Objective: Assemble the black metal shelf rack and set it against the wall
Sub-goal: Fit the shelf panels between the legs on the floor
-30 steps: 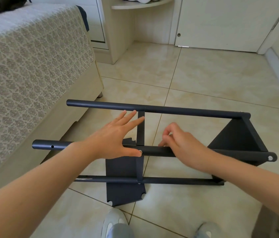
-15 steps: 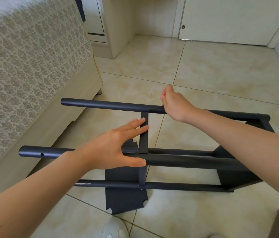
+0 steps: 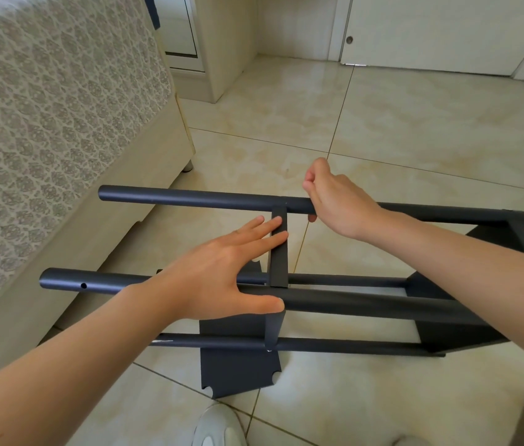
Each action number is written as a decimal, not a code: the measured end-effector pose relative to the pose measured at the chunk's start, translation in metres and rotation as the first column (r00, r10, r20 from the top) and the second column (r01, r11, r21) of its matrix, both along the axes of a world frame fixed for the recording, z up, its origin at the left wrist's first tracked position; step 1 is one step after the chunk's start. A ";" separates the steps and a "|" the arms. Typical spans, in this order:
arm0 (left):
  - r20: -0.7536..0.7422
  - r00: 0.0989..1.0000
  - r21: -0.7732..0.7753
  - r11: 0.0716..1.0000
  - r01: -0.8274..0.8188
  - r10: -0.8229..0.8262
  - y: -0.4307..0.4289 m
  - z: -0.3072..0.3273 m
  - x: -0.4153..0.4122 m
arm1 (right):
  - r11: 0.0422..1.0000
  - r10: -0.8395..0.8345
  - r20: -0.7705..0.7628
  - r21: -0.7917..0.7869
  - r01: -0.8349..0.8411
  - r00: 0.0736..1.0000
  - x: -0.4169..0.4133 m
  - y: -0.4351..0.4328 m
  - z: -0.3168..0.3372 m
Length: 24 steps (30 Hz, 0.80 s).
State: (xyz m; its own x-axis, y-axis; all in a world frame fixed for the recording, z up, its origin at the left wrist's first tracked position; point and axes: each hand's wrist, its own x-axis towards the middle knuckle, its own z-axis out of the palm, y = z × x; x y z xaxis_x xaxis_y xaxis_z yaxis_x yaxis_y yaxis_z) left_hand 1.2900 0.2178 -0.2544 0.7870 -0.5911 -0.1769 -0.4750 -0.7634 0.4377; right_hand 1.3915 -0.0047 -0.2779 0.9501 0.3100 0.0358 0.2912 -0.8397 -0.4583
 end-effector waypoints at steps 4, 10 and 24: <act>0.091 0.996 -0.008 1.000 0.023 -0.022 0.000 0.001 -0.002 | 1.000 0.009 0.035 0.029 -0.010 0.999 -0.002 -0.001 -0.001; 0.050 0.999 -0.119 0.993 0.012 -0.006 -0.001 0.002 -0.006 | 0.996 0.007 0.057 0.091 -0.012 0.998 -0.009 -0.002 0.004; 0.060 0.998 -0.171 0.985 0.008 0.002 -0.001 -0.005 -0.008 | 0.789 0.085 -0.295 0.603 0.116 0.952 -0.073 -0.013 0.001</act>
